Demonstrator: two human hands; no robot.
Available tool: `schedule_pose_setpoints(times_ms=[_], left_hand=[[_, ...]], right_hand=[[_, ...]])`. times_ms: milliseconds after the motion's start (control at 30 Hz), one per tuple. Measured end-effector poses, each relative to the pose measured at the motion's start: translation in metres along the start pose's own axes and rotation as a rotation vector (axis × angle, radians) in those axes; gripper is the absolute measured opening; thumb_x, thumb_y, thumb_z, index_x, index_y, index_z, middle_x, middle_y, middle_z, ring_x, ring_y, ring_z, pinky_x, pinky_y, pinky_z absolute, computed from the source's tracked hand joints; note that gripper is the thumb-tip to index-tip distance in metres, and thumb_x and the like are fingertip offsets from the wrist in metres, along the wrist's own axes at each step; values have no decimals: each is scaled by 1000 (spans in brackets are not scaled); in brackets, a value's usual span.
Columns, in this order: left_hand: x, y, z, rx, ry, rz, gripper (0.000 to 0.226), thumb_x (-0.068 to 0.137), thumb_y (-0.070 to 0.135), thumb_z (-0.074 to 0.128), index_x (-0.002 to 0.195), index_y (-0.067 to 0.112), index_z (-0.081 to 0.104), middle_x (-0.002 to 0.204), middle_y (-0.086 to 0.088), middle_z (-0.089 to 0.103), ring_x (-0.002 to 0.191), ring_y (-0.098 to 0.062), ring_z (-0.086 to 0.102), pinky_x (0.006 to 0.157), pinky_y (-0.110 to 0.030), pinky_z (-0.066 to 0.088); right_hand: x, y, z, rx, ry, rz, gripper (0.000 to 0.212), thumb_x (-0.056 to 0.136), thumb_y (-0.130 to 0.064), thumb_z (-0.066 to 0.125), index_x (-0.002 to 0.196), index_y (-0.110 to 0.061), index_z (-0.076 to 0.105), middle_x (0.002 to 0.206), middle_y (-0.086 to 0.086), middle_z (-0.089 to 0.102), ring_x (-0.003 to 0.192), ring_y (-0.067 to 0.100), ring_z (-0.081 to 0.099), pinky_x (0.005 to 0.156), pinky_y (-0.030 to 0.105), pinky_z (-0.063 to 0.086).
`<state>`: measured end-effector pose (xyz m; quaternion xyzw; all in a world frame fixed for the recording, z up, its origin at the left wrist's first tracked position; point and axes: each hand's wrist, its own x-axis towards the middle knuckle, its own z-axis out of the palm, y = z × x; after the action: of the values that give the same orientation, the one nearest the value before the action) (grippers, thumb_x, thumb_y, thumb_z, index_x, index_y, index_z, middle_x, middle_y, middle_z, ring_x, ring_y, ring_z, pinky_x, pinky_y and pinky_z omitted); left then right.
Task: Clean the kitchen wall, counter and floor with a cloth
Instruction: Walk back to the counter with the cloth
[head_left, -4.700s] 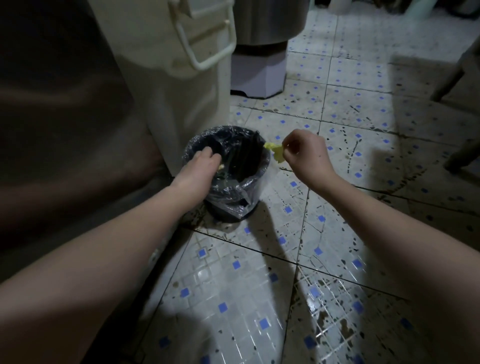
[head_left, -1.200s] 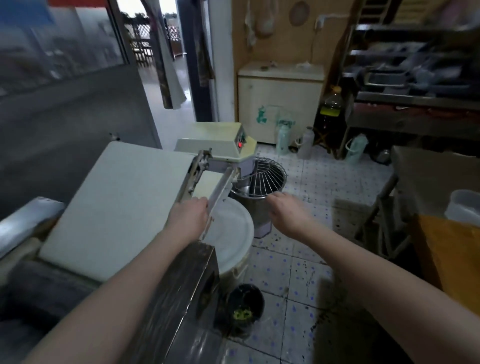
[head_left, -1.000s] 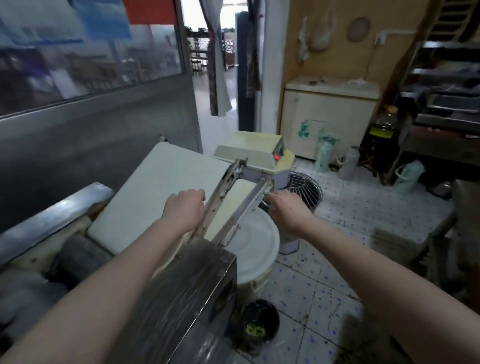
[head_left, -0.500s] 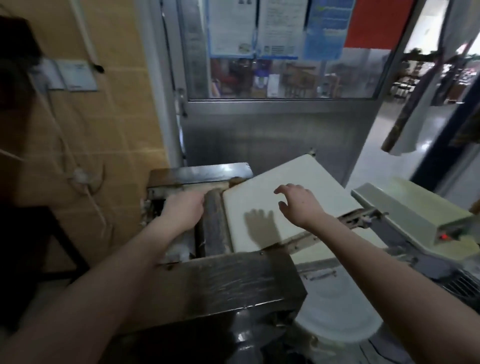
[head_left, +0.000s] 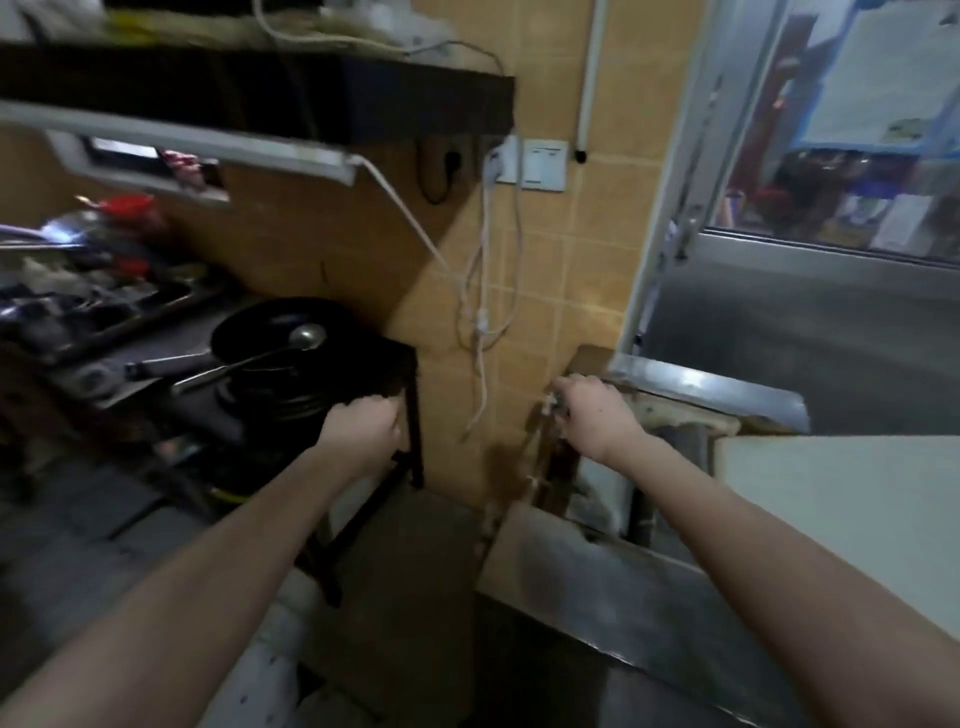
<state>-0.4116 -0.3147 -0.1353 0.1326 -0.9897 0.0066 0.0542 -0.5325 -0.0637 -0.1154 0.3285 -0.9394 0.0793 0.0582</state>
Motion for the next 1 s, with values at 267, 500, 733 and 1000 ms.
schedule_pose_setpoints(times_ms=[267, 500, 733, 1000], left_hand=[[-54, -185, -8, 14, 35, -300, 20, 93, 21, 39, 104, 14, 54, 110, -9, 60, 102, -31, 58, 81, -38, 43], [-134, -301, -11, 71, 36, -540, 22, 94, 24, 41, 107, 14, 56, 113, -11, 60, 104, -32, 58, 81, -37, 44], [-191, -379, -10, 72, 17, -738, 23, 97, 22, 36, 107, 14, 55, 112, -9, 58, 100, -31, 56, 80, -39, 41], [-195, -468, 9, 49, 51, -831, 22, 95, 21, 39, 106, 17, 57, 107, -6, 60, 96, -29, 57, 70, -35, 37]], right_hand=[[82, -155, 55, 141, -81, -169, 35, 92, -18, 49, 127, -19, 51, 125, 10, 56, 115, 29, 52, 95, 39, 46], [132, -296, 94, 144, -151, -385, 34, 91, -17, 47, 125, -21, 50, 123, 4, 55, 114, 26, 49, 97, 41, 42], [172, -412, 125, 186, -116, -625, 30, 87, -15, 50, 117, -15, 56, 116, 8, 58, 111, 30, 52, 94, 42, 43], [241, -518, 171, 226, -196, -761, 29, 90, -18, 50, 118, -15, 57, 117, 10, 60, 110, 31, 54, 93, 41, 44]])
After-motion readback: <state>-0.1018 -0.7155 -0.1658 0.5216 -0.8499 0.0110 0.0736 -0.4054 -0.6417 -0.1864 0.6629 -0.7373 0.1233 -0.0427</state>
